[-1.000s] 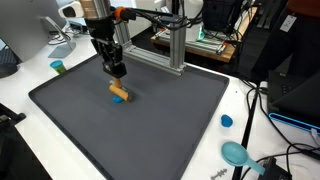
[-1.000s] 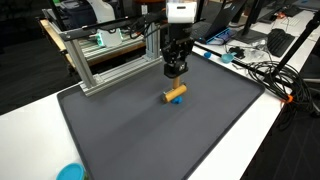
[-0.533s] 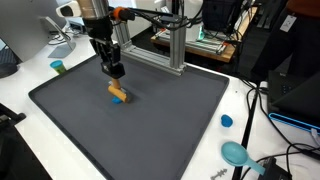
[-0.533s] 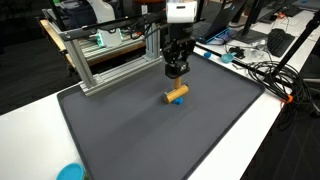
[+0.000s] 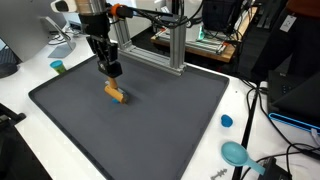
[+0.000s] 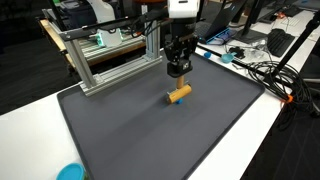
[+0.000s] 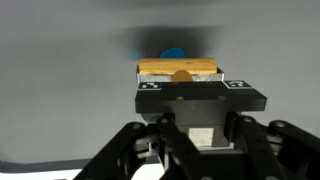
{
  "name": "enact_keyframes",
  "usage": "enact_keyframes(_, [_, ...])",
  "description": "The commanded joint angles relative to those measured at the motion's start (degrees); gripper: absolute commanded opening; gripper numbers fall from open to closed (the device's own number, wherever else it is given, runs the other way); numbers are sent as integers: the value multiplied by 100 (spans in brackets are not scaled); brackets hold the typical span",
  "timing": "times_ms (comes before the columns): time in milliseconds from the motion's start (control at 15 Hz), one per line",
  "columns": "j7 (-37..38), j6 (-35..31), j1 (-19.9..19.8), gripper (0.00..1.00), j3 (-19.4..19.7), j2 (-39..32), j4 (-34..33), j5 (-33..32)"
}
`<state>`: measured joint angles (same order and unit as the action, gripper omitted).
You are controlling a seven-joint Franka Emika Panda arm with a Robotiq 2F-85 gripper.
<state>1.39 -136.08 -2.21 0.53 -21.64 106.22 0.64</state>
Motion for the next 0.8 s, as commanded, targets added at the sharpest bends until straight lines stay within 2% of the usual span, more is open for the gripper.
enact_keyframes(0, [111,126,57,22,52,-89,-163,-8])
enact_keyframes(733, [233,18,91,22,60,-463,-387,-23])
